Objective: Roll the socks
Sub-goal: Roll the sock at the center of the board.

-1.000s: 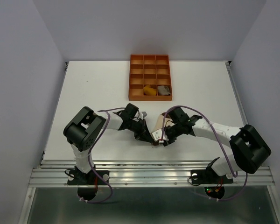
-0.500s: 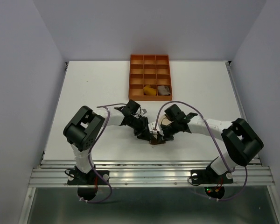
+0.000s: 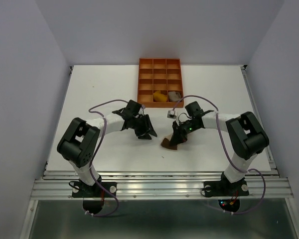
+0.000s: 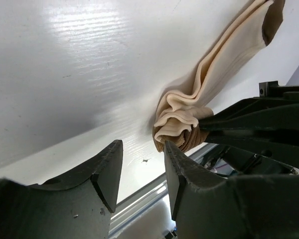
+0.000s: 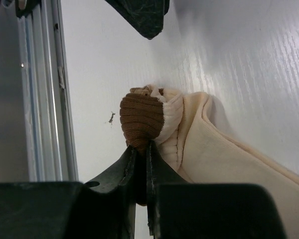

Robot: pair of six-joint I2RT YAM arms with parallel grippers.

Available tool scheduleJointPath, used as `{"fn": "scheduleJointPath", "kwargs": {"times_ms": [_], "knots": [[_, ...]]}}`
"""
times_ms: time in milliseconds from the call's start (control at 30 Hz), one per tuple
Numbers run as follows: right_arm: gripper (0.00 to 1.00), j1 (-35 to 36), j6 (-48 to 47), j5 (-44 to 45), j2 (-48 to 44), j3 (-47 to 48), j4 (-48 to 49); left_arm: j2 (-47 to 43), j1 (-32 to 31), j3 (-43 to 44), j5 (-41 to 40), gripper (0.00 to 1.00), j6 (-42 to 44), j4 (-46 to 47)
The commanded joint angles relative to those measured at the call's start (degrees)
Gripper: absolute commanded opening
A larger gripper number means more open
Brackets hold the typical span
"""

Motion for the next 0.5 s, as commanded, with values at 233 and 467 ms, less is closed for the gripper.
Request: {"fn": "scheduleJointPath", "kwargs": {"times_ms": [233,467], "knots": [[0.03,-5.66,18.05,-1.43,6.92,5.23,1.66,-2.22,-5.74,1.46,-2.12,0.49,7.12,10.05],[0.04,-5.66,20.77,-1.79,4.46,2.94,5.70,0.23,-8.11,1.28,-1.59,0.49,8.97,15.44]]}}
